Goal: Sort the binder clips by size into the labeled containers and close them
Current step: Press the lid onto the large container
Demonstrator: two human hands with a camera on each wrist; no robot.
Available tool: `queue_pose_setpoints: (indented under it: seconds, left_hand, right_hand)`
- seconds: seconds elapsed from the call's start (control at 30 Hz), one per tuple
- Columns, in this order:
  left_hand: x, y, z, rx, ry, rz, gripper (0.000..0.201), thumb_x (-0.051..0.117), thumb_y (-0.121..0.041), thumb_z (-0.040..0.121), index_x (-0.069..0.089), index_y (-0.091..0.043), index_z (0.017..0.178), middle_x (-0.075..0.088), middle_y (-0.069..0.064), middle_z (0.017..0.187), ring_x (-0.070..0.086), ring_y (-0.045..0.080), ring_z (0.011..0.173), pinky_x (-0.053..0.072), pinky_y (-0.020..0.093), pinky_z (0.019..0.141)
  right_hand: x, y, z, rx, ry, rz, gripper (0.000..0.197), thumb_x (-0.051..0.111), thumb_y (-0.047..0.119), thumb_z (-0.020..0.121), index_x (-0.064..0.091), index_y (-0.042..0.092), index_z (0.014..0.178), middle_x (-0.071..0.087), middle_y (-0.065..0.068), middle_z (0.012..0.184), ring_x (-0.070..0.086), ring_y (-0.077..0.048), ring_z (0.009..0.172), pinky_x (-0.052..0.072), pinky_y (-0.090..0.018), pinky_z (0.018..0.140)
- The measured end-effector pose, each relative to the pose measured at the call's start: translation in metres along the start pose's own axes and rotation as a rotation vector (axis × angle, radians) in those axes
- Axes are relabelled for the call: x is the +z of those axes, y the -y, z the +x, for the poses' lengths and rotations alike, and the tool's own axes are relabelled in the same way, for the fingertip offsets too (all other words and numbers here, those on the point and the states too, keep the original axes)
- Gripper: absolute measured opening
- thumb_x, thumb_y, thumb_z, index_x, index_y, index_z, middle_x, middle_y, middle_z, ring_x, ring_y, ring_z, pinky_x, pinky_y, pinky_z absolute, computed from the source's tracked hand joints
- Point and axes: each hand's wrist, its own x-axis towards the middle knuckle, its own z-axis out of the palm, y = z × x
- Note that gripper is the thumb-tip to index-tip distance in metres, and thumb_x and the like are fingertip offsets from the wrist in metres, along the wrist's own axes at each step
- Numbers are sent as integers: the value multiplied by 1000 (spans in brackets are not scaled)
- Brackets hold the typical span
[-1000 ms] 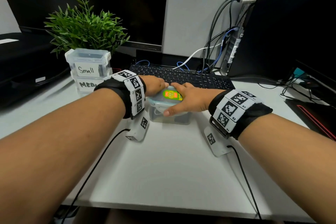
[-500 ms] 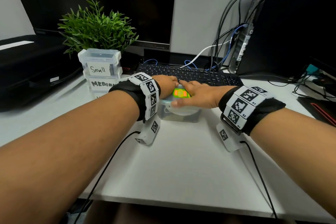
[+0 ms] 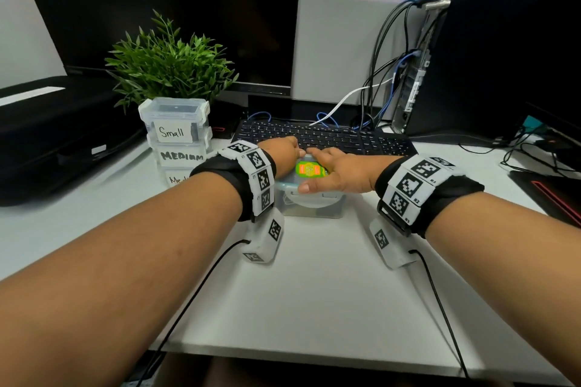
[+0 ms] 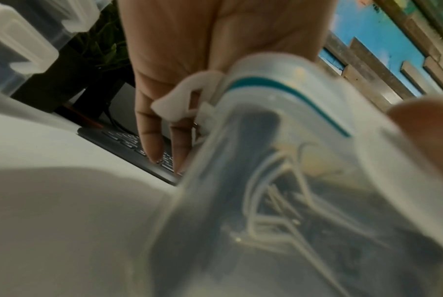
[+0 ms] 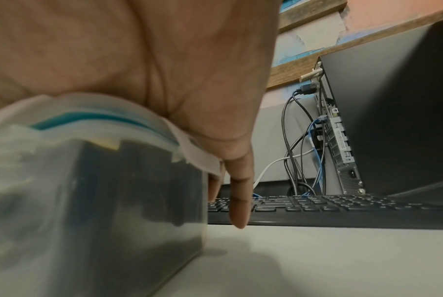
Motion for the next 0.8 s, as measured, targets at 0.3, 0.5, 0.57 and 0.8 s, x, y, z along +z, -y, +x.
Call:
queue_pose_setpoints:
  seconds: [0.3,0.5,0.57,0.8]
  left_hand:
    - [-3,10,-17,17,-54,-120,32,43,-33,99,51,-14,124,61,9,119,57,24,108,43,29,82]
    - [-12,29,-43,-20,115,-392,46,50,-39,95,41,-21,136,57,1,117,56,14,101,56,37,77]
    - [-15,33,-47,-39,148,-439,48,58,-36,91,44,-22,135,60,0,118,58,13,104,54,44,86]
    - [-28,18,-54,-91,253,-390,45,64,-24,88,48,-16,129,62,11,122,63,21,106,44,15,38]
  right_hand:
    - [5,0,-4,4,-38,-73,122,71,66,64,-8,33,150,7,2,156,15,-34,141,21,-49,115]
    - [6,1,-7,19,-51,-59,119,71,64,67,-7,32,150,8,-1,156,16,-33,141,22,-47,115]
    - [6,2,-4,27,-39,-52,116,66,69,67,-7,33,150,8,-1,156,14,-34,142,20,-48,115]
    - [0,0,1,29,32,139,93,55,61,82,-1,34,151,1,-2,158,9,-26,145,14,-41,118]
